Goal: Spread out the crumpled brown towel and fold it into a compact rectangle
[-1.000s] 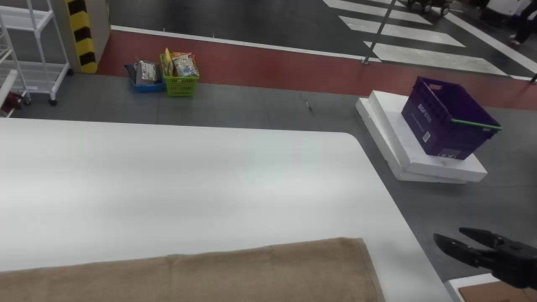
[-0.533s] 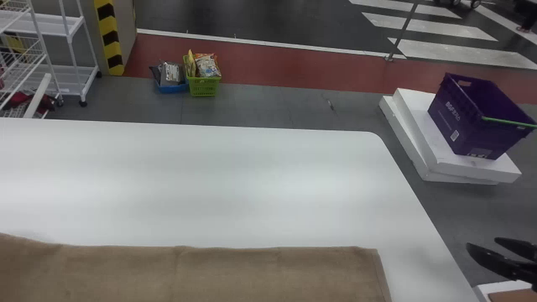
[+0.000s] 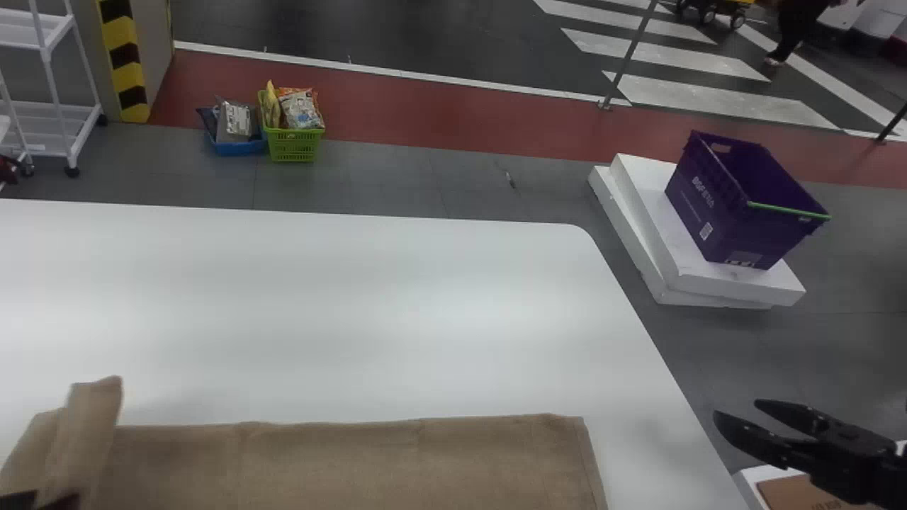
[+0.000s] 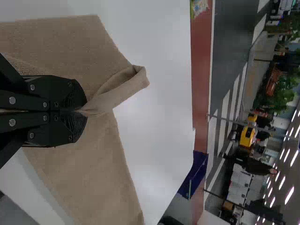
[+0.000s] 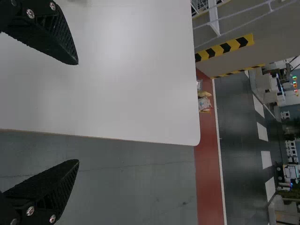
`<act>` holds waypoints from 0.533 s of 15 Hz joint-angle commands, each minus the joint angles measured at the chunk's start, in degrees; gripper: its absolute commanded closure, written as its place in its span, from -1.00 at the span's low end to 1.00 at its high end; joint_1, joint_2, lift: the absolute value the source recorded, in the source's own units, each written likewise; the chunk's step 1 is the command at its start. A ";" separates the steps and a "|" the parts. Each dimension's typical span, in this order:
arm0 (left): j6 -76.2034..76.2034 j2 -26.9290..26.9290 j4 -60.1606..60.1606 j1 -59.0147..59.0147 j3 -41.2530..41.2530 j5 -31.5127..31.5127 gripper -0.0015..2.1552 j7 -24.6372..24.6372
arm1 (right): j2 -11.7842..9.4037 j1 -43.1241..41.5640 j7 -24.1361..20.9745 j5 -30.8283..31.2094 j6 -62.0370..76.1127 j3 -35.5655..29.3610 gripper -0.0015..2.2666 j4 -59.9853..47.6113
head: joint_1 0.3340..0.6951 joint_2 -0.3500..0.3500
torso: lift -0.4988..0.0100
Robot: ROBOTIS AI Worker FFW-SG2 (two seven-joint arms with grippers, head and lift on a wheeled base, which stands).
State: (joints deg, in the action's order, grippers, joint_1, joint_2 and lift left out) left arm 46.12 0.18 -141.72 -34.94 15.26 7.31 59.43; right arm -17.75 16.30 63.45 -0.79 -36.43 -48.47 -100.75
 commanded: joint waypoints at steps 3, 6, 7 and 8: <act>0.77 -0.33 0.74 0.14 -10.95 0.95 0.26 -1.69 | -0.01 0.49 0.00 0.00 0.26 -0.58 -0.94 -0.06 | 1.00 -1.00 | 0.46; 1.65 -0.33 -0.05 -0.30 -15.17 1.13 0.26 -2.65 | 0.08 0.49 0.00 0.09 0.26 -0.49 -0.94 -0.06 | 1.00 -1.00 | 0.46; 2.88 -0.33 -1.01 -0.39 -16.75 1.30 0.26 -3.00 | 0.17 0.49 0.00 0.09 0.26 -0.40 -0.94 -0.06 | 1.00 -1.00 | 0.46; 3.59 -0.33 -1.63 -0.48 -18.42 2.09 0.26 -3.53 | 0.17 0.49 0.00 0.18 0.26 -0.31 -0.94 -0.06 | 1.00 -1.00 | 0.46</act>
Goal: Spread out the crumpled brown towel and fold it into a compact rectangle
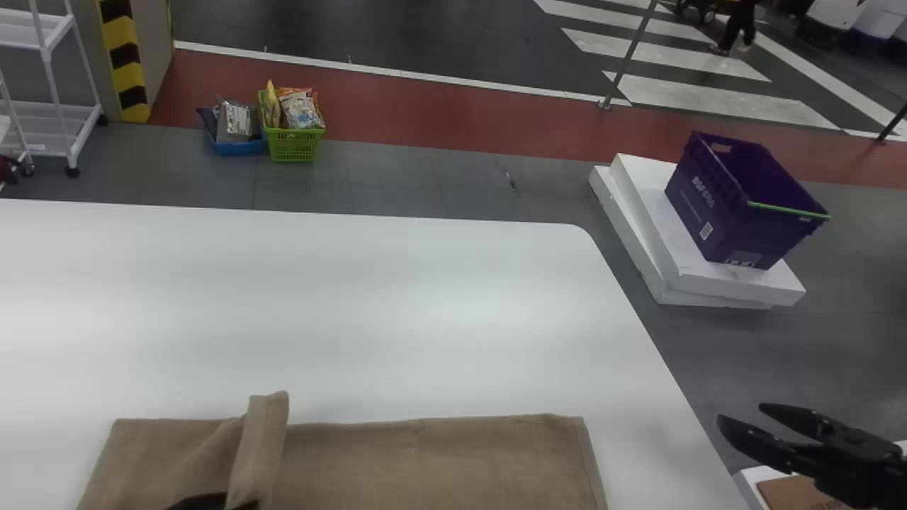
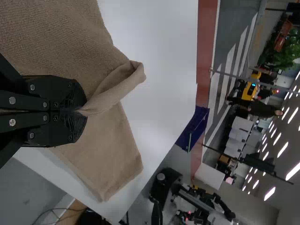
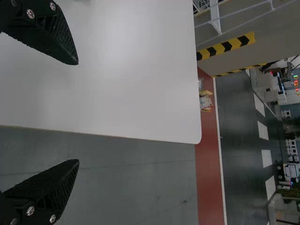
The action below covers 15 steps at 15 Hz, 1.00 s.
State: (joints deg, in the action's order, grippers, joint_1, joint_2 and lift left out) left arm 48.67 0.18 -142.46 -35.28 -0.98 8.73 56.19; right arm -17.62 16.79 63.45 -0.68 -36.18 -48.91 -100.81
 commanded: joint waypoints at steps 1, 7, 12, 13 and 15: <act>1.04 -0.33 -0.98 -0.23 -4.12 1.11 0.26 -1.17 | 0.22 0.00 0.00 0.06 0.01 0.22 -0.94 -0.18 | 1.00 -1.00 | 0.46; -3.88 -0.33 2.28 1.88 -12.12 3.39 0.26 -11.80 | 0.74 0.09 0.00 0.24 -0.17 0.30 -0.94 -0.88 | 1.00 -1.00 | 0.46; -5.11 -0.33 5.27 2.84 -17.30 5.50 0.26 -14.79 | 0.74 0.26 0.09 0.15 -0.17 0.13 -0.94 -0.97 | 1.00 -1.00 | 0.46; -5.11 -0.33 6.06 2.76 -17.66 6.03 0.26 -14.17 | 0.74 0.53 0.09 0.06 -0.17 -0.05 -0.94 -0.97 | 1.00 -1.00 | 0.46; -5.11 -0.33 7.81 2.84 -18.89 6.03 0.24 -14.88 | 0.66 0.79 0.09 0.06 0.18 -0.31 -0.94 -0.80 | 1.00 -1.00 | 0.46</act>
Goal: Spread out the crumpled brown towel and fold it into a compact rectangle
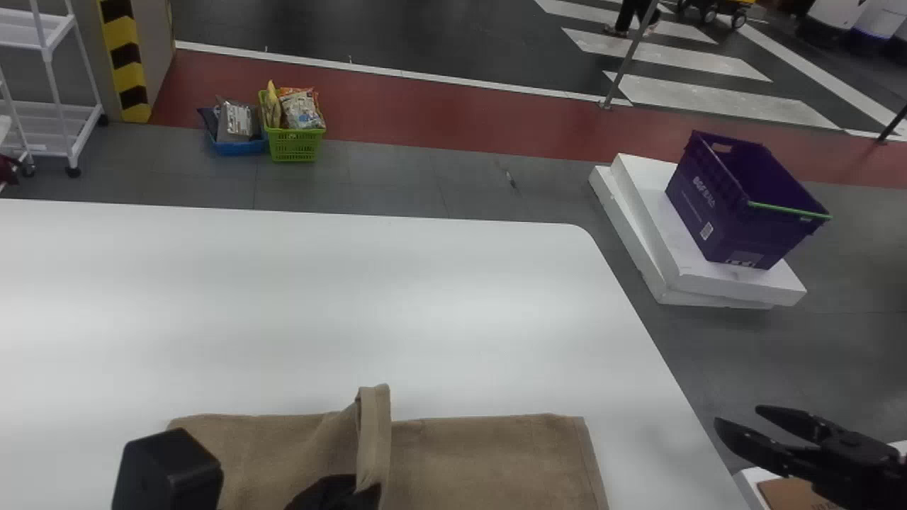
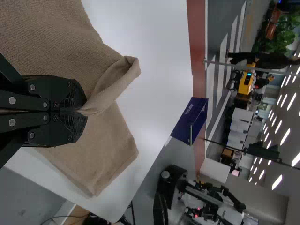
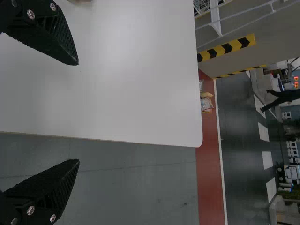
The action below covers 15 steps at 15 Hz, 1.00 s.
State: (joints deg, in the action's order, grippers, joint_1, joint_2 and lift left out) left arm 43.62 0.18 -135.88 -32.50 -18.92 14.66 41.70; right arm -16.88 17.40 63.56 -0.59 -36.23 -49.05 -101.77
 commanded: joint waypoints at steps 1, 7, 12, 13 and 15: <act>-0.41 -0.32 2.90 0.42 -2.44 0.11 0.21 -2.15 | -0.17 0.18 -0.02 -0.02 0.23 -0.17 -0.94 0.16 | 1.00 -1.00 | 0.46; -9.73 -0.32 8.35 1.56 -6.57 1.16 -1.00 -8.92 | 0.01 0.53 0.07 -0.02 0.23 0.36 -0.94 -0.27 | 1.00 -1.00 | 0.46; -9.02 -0.32 6.77 0.77 -5.25 0.28 -0.97 -7.60 | 0.18 0.35 0.69 -1.52 -4.87 -0.17 -0.96 -4.76 | 1.00 -1.00 | 0.46; -9.02 -0.32 5.98 0.77 -4.11 0.20 -0.97 -7.25 | 1.24 0.35 1.30 -2.84 -8.91 -0.35 -0.96 -7.57 | 1.00 -1.00 | 0.46; -9.73 -0.32 4.92 0.59 1.08 -1.04 -0.97 -6.81 | 4.49 0.79 2.18 -3.98 -15.41 0.00 -0.96 -14.07 | 1.00 -1.00 | 0.46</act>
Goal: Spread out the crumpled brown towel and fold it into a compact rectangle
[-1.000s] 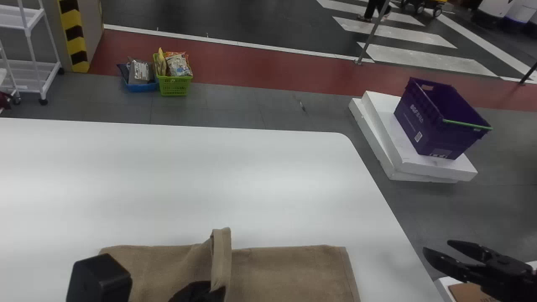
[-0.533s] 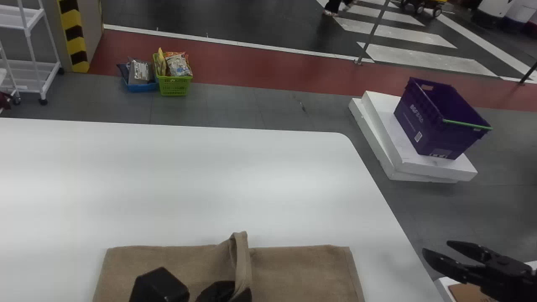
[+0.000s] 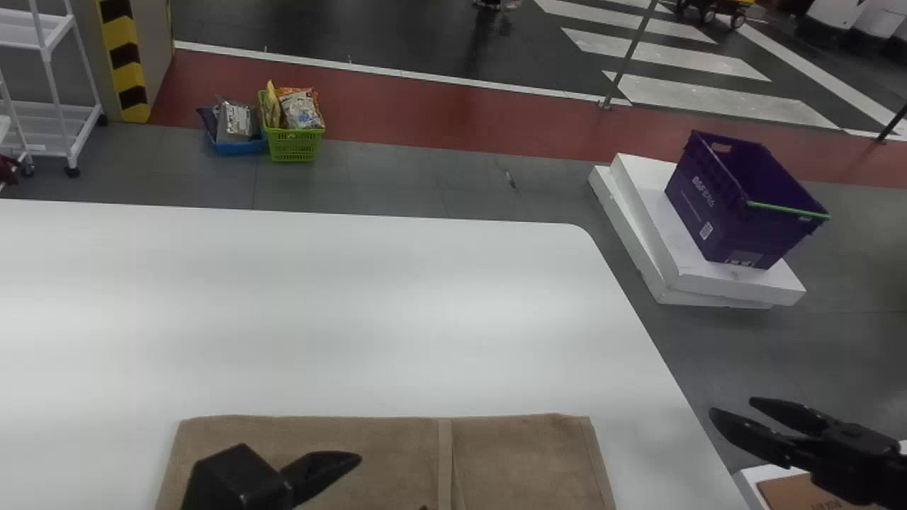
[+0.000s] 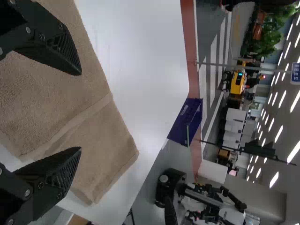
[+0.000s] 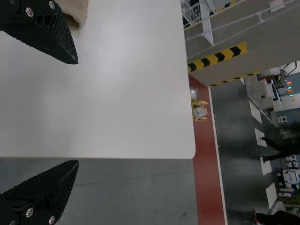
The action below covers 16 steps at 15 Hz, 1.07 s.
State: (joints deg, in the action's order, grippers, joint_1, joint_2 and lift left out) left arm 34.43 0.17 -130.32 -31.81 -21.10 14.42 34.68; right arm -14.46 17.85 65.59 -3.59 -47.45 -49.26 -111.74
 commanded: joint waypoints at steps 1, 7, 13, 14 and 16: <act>-2.48 -0.32 -0.64 -0.10 7.39 -1.85 -0.98 2.41 | 3.21 1.31 0.15 -2.82 -6.65 0.74 -0.96 -7.01 | 1.00 -1.00 | 0.46; -11.62 -0.32 1.73 0.17 32.44 -12.22 -0.96 12.60 | 9.36 5.61 -0.20 -5.20 -22.12 10.32 -0.81 -20.72 | 1.00 -1.00 | 0.46; -12.15 -0.32 5.78 0.43 46.15 -18.11 -0.94 20.51 | 10.59 6.14 -5.47 1.48 -28.09 22.71 -0.71 -22.65 | 1.00 -0.28 | 0.46; -13.20 -0.32 6.48 0.52 46.94 -18.82 -0.94 21.04 | 10.59 5.70 -6.27 2.98 -28.09 24.56 -0.71 -21.86 | 1.00 -0.18 | 0.46; -13.55 -0.32 7.01 0.52 47.73 -19.08 -0.93 21.74 | 10.59 4.29 -7.76 4.47 -27.92 27.37 -0.69 -19.75 | 1.00 0.04 | 0.46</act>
State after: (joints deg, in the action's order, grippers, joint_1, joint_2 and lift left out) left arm 21.21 0.17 -123.66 -31.30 26.05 -4.36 56.33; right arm -3.88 23.00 58.07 -0.21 -75.43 -23.91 -132.81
